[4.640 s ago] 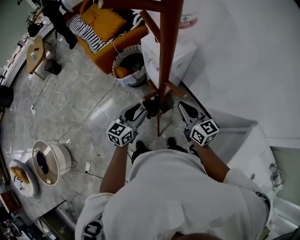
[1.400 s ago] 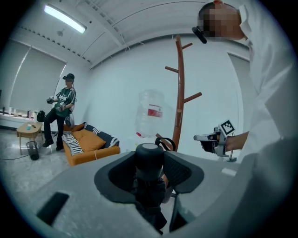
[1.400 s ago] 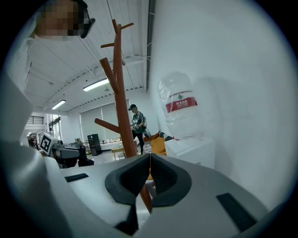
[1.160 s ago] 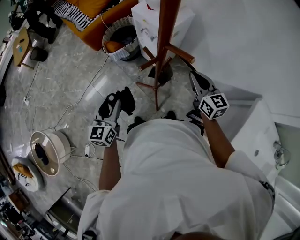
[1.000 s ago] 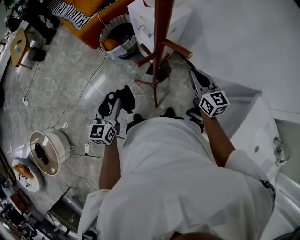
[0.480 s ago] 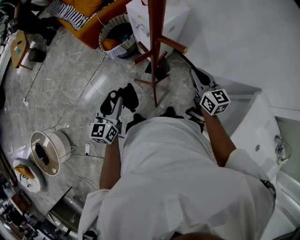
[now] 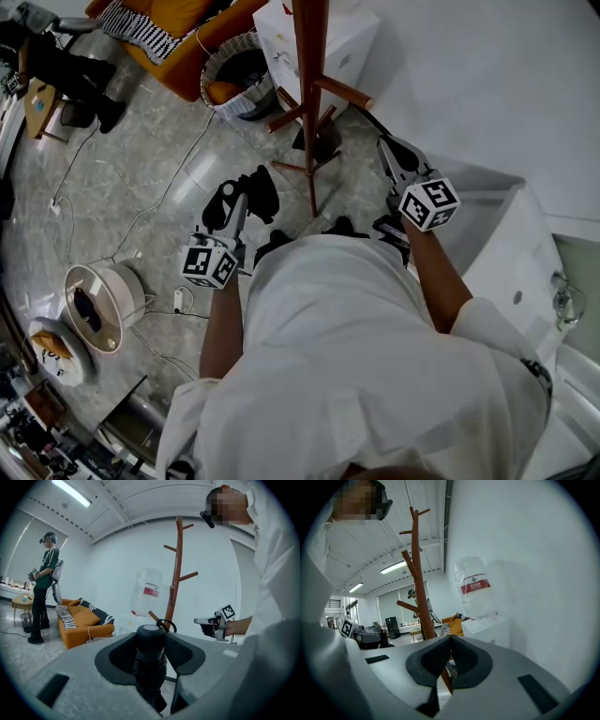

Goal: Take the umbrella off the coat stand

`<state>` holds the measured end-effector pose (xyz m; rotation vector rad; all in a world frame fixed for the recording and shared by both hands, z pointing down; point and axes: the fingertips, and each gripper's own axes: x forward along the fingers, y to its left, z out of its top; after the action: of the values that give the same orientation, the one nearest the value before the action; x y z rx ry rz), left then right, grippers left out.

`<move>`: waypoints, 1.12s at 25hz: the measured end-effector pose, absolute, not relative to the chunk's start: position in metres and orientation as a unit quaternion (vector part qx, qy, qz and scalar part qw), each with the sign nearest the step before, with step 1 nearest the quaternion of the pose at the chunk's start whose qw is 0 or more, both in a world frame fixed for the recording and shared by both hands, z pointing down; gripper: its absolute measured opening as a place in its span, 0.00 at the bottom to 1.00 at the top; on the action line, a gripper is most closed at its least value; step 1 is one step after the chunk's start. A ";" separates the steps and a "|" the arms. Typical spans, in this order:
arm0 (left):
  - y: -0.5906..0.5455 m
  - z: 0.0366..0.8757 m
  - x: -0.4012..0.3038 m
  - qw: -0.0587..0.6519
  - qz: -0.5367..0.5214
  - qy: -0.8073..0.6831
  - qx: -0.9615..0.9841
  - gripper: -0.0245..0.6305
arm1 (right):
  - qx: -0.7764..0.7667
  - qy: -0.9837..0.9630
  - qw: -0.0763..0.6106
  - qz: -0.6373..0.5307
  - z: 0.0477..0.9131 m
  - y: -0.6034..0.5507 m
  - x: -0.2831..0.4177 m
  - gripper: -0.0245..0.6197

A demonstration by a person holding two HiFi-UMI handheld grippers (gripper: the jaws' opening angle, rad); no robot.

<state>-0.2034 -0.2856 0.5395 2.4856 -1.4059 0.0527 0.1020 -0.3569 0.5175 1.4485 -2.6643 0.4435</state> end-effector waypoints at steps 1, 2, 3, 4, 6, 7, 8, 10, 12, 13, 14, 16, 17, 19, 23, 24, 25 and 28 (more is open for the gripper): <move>-0.286 0.539 -0.203 0.142 0.017 -0.488 0.861 0.33 | 0.470 -0.870 0.040 0.144 0.518 -0.356 0.101 0.06; -0.286 0.539 -0.203 0.142 0.016 -0.488 0.861 0.33 | 0.468 -0.871 0.041 0.143 0.518 -0.356 0.100 0.06; -0.286 0.538 -0.203 0.142 0.016 -0.488 0.861 0.33 | 0.466 -0.872 0.041 0.142 0.518 -0.356 0.099 0.06; -0.286 0.537 -0.203 0.143 0.015 -0.487 0.862 0.33 | 0.465 -0.873 0.041 0.142 0.518 -0.356 0.098 0.06; -0.286 0.536 -0.202 0.143 0.014 -0.486 0.862 0.33 | 0.464 -0.873 0.041 0.144 0.517 -0.356 0.097 0.06; -0.286 0.535 -0.202 0.144 0.013 -0.485 0.862 0.33 | 0.463 -0.873 0.041 0.144 0.518 -0.356 0.096 0.06; -0.286 0.535 -0.202 0.144 0.012 -0.485 0.863 0.33 | 0.462 -0.874 0.041 0.144 0.518 -0.357 0.096 0.06; -0.287 0.535 -0.201 0.146 0.010 -0.484 0.863 0.33 | 0.460 -0.875 0.042 0.144 0.518 -0.358 0.096 0.06; -0.287 0.536 -0.200 0.148 0.010 -0.483 0.863 0.33 | 0.460 -0.875 0.042 0.144 0.519 -0.359 0.097 0.06; -0.286 0.537 -0.200 0.150 0.009 -0.483 0.863 0.33 | 0.459 -0.875 0.043 0.144 0.519 -0.359 0.097 0.06; -0.286 0.537 -0.200 0.151 0.009 -0.483 0.863 0.33 | 0.460 -0.875 0.043 0.144 0.520 -0.359 0.097 0.06; -0.284 0.538 -0.200 0.154 0.008 -0.482 0.862 0.33 | 0.460 -0.875 0.043 0.145 0.520 -0.359 0.098 0.06; -0.284 0.538 -0.200 0.156 0.008 -0.482 0.862 0.33 | 0.459 -0.875 0.043 0.145 0.520 -0.359 0.098 0.06; -0.284 0.538 -0.198 0.158 0.007 -0.480 0.863 0.33 | 0.458 -0.876 0.042 0.146 0.520 -0.359 0.098 0.06; -0.283 0.540 -0.195 0.162 0.001 -0.476 0.864 0.33 | 0.457 -0.876 0.042 0.148 0.523 -0.358 0.099 0.06; -0.283 0.541 -0.194 0.164 0.000 -0.475 0.865 0.33 | 0.457 -0.876 0.042 0.149 0.524 -0.358 0.100 0.06; -0.282 0.541 -0.192 0.165 0.000 -0.474 0.865 0.33 | 0.457 -0.876 0.042 0.149 0.524 -0.358 0.100 0.06; -0.281 0.542 -0.190 0.170 0.000 -0.469 0.867 0.33 | 0.458 -0.875 0.042 0.150 0.523 -0.358 0.101 0.06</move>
<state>-0.1897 -0.2813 0.5416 2.4624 -1.3338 -0.0004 0.1007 -0.3581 0.5232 1.4015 -2.6793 0.4585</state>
